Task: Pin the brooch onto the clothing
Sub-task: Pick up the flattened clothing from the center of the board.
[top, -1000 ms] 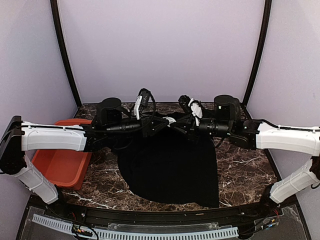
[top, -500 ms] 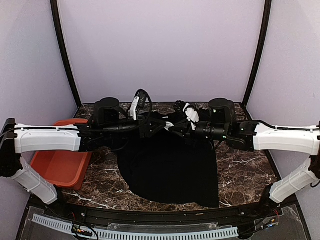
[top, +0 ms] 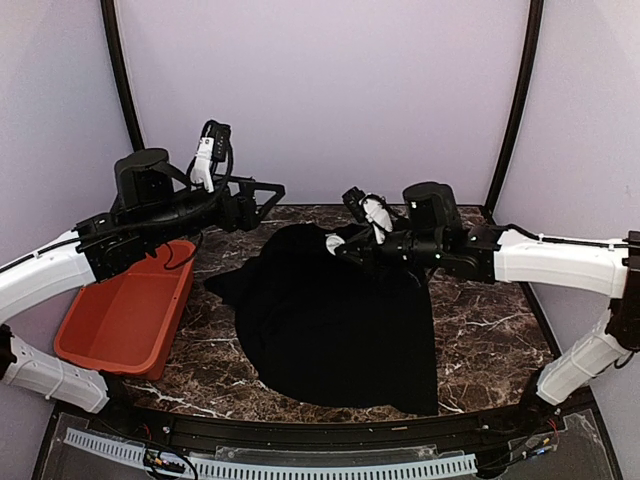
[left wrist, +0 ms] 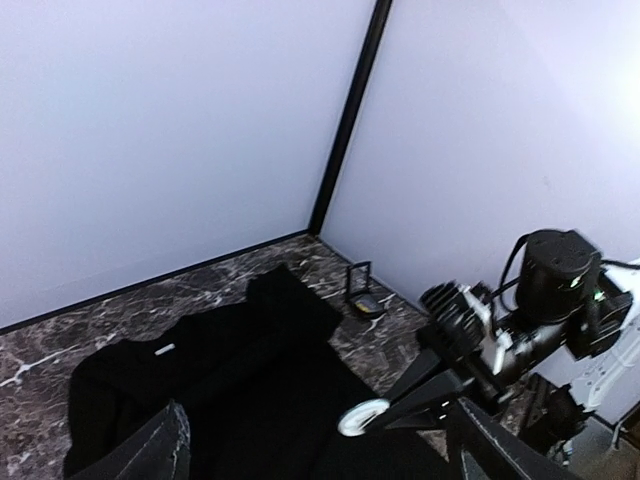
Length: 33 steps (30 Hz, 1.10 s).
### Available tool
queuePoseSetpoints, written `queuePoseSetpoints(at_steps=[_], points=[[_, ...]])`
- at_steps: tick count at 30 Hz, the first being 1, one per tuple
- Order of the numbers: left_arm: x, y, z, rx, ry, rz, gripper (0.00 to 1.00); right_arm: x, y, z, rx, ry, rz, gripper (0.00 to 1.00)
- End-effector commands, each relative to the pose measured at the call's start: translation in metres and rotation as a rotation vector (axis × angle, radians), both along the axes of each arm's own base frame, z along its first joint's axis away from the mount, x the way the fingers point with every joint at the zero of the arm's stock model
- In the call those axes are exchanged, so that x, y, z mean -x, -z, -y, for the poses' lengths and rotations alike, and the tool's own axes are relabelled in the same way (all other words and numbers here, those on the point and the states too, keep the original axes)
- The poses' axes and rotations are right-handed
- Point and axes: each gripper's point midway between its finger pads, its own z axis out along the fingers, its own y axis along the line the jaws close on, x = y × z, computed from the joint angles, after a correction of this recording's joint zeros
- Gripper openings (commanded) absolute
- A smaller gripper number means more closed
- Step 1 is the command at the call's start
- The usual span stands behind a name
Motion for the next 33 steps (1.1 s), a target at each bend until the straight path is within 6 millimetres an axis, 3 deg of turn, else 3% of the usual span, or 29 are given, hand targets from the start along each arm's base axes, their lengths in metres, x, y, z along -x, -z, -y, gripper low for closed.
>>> queuePoseSetpoints(at_steps=[1, 6, 15, 20, 27, 30, 33], points=[[-0.026, 0.049, -0.017, -0.228, -0.085, -0.058, 0.93, 0.001, -0.008, -0.004, -0.098, -0.043, -0.401, 0.0], [-0.041, 0.062, -0.019, -0.316, -0.103, -0.046, 0.99, 0.012, -0.021, -0.008, -0.217, -0.168, -0.772, 0.0], [-0.05, 0.077, -0.015, -0.429, -0.076, 0.0, 0.99, 0.012, -0.034, -0.003, -0.368, -0.233, -1.005, 0.0], [-0.064, 0.098, -0.015, -0.488, -0.046, -0.026, 0.99, 0.013, -0.033, -0.004, -0.427, -0.257, -1.086, 0.0], [-0.102, 0.123, -0.025, -0.444, -0.048, -0.072, 0.99, 0.003, -0.014, 0.002, -0.463, -0.168, -1.167, 0.0], [-0.114, 0.134, -0.019, -0.515, -0.012, -0.02, 0.99, -0.008, 0.001, 0.008, -0.453, -0.068, -1.189, 0.0], [-0.125, 0.161, -0.009, -0.59, 0.044, -0.001, 0.99, -0.015, 0.013, 0.013, -0.438, 0.022, -1.19, 0.0]])
